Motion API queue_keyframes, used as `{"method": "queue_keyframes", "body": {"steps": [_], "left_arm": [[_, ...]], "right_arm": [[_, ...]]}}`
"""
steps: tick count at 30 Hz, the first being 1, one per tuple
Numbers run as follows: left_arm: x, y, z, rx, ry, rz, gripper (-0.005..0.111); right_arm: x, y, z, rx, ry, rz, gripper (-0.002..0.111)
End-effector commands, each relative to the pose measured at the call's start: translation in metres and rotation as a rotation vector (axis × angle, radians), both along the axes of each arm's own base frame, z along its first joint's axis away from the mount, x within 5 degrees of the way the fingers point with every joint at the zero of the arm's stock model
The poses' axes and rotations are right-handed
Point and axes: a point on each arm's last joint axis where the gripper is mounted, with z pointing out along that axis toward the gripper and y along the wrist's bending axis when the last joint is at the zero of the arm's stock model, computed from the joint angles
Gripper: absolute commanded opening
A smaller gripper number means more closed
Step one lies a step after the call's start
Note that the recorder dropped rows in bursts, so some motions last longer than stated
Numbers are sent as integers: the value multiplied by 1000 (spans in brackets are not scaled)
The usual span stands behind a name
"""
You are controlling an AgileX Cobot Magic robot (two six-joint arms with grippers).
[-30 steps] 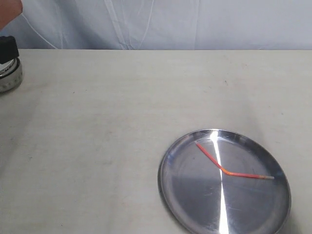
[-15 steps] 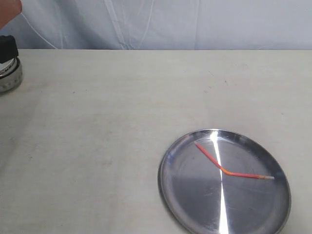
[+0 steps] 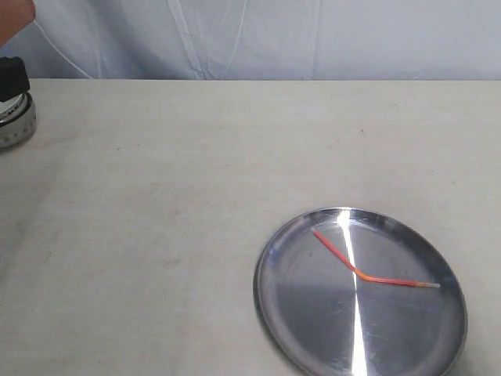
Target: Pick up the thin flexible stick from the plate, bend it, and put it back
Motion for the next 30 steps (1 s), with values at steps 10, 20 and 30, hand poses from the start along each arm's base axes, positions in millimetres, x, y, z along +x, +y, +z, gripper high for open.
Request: {"method": "queue_keyframes", "body": {"steps": [10, 20, 30], "left_arm": [[-1, 1, -1, 2, 0, 3, 0], [-1, 1, -1, 2, 0, 3, 0], [-1, 1, -1, 2, 0, 3, 0]], "right_arm": [[-20, -7, -60, 9, 96, -44, -1], [-22, -6, -84, -76, 156, -19, -1], [-22, -9, -84, -183, 139, -65, -1]]}}
